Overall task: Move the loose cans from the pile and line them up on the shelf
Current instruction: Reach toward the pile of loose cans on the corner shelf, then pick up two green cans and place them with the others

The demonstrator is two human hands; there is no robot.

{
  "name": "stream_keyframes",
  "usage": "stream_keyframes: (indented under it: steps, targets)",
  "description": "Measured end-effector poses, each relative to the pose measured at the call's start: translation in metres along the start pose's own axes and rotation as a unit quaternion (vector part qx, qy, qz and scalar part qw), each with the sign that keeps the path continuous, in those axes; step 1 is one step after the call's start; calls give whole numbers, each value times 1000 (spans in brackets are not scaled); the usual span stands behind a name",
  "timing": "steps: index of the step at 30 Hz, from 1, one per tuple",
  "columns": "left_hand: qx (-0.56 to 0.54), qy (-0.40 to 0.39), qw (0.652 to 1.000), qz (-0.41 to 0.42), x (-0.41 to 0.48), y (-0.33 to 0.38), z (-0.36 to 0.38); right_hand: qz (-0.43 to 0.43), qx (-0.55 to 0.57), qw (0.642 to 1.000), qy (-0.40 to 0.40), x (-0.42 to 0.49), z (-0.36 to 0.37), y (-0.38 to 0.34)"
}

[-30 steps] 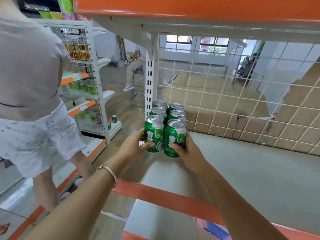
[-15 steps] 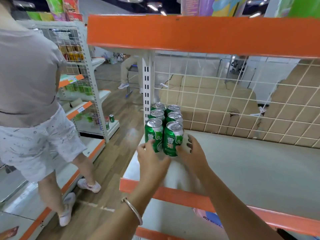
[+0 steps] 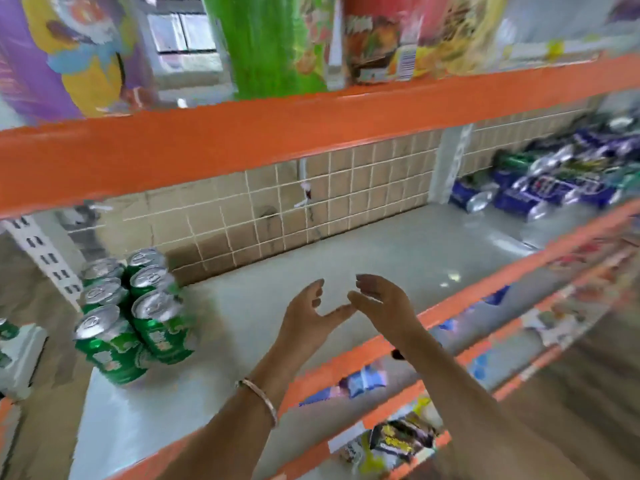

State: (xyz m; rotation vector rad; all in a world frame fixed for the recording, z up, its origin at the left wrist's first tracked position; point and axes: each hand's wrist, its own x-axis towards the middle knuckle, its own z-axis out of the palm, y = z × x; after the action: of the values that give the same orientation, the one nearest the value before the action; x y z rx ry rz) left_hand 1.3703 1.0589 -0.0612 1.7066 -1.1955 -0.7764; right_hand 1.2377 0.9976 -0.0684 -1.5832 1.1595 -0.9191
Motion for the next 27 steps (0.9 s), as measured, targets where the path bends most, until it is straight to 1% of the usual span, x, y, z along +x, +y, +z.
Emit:
stream_keyframes:
  steps: [3, 6, 10, 12, 15, 18, 22, 24, 27]
  targets:
    - [-24, -70, 997, 29, 18, 35, 62, 25, -1, 998, 58, 0, -71, 11]
    - [-54, -127, 990, 35, 37, 69, 123, 52, 7, 993, 106, 7, -140, 21]
    - [-97, -217, 971, 18, 63, 117, 203, 69, 14, 988, 137, 21, -231, 32]
    - [-120, -250, 960, 14, 71, 139, 239, 75, 24, 986, 146, 28, -272, 38]
    - [-122, -283, 951, 19, 84, 170, 288, 84, 26, 984, 155, 38, -329, 49]
    - [-130, -305, 943, 22, 95, 193, 332, 94, 44, 984, 145, 48, -377, 61]
    - [-140, -319, 937, 19, 112, 214, 388, 114, 78, 974, 181, 62, -425, 78]
    - [-140, -336, 931, 13, 125, 222, 416, 118, 74, 971, 194, 72, -448, 92]
    - [-129, -345, 929, 25, 148, 238, 457, 132, 77, 964, 216, 91, -484, 112]
